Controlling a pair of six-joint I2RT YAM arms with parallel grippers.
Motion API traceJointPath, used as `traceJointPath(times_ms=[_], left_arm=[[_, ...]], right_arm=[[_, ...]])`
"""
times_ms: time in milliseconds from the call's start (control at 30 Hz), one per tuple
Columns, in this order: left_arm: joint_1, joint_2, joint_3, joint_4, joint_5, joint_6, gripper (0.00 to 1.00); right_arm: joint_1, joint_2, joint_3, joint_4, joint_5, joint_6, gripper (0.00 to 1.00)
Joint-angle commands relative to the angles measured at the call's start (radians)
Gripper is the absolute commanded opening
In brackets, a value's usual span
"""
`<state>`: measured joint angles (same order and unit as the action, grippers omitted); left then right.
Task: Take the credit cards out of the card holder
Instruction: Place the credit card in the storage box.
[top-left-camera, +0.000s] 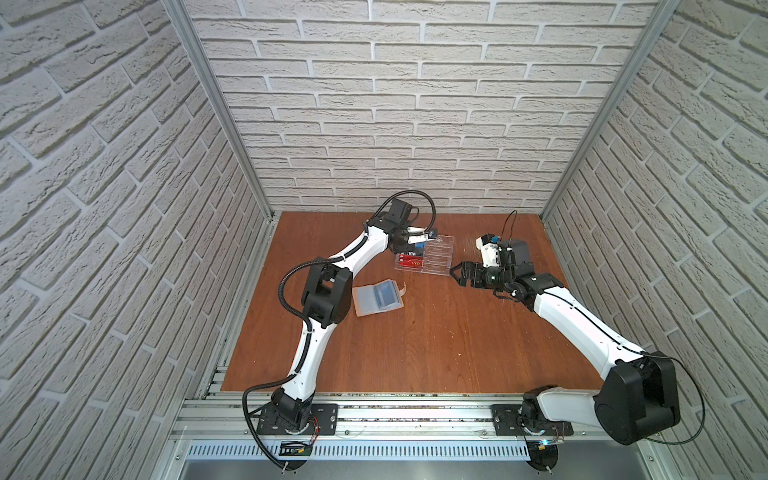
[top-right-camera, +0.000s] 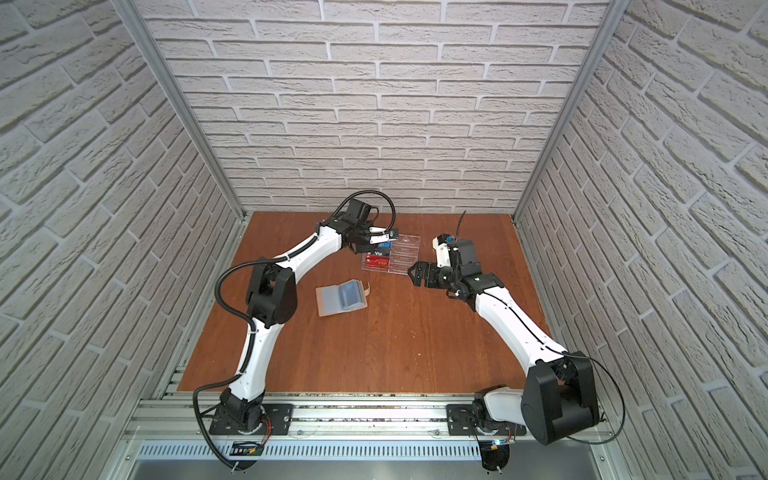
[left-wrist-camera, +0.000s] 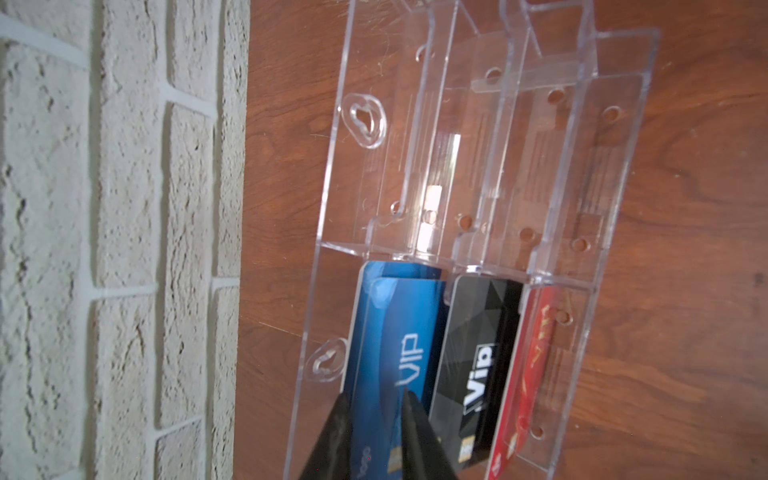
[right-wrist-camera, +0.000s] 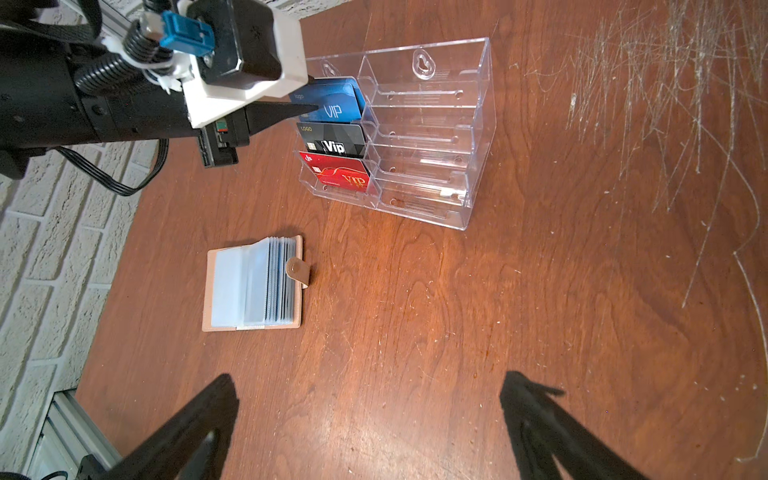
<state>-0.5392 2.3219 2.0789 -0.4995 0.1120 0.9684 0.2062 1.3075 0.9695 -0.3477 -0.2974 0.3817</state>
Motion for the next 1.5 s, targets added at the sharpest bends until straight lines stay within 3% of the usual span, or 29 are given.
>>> traceJointPath(times_ms=[0,167,400,467,533,667,1033,1200,1300,1467], left_arm=[[-0.004,-0.024,-0.014,0.055,0.0,-0.016,0.24],[-0.002,-0.062,-0.05,0.108,0.002,-0.05,0.26],[0.018,-0.2,-0.219,0.36,0.007,-0.186,0.41],[0.025,-0.24,-0.273,0.437,-0.004,-0.229,0.57],[0.035,-0.28,-0.319,0.498,-0.015,-0.284,0.98],[0.062,-0.337,-0.385,0.595,-0.049,-0.46,0.98],[0.162,-0.424,-0.584,0.854,0.047,-0.961,0.98],[0.205,-0.406,-0.525,0.708,0.079,-1.24,0.98],[0.205,-0.381,-0.462,0.576,0.084,-1.345,0.98],[0.204,-0.339,-0.442,0.505,0.078,-1.54,0.98]], right_arm=[[-0.007,-0.033,-0.017,0.03,-0.014,0.0,1.0],[-0.008,-0.042,-0.018,0.028,-0.015,0.005,1.0],[-0.008,-0.063,-0.013,0.01,-0.004,0.007,1.0],[-0.008,-0.068,-0.012,0.007,-0.002,0.008,1.0],[-0.009,-0.07,-0.014,0.009,0.0,0.011,1.0],[-0.01,-0.068,-0.016,0.016,0.002,0.017,1.0],[-0.01,0.017,0.037,0.037,-0.01,0.024,1.0],[-0.01,0.053,0.055,0.058,-0.023,0.043,1.0],[-0.01,0.072,0.063,0.068,-0.029,0.054,1.0],[-0.01,0.108,0.071,0.089,-0.045,0.072,1.0]])
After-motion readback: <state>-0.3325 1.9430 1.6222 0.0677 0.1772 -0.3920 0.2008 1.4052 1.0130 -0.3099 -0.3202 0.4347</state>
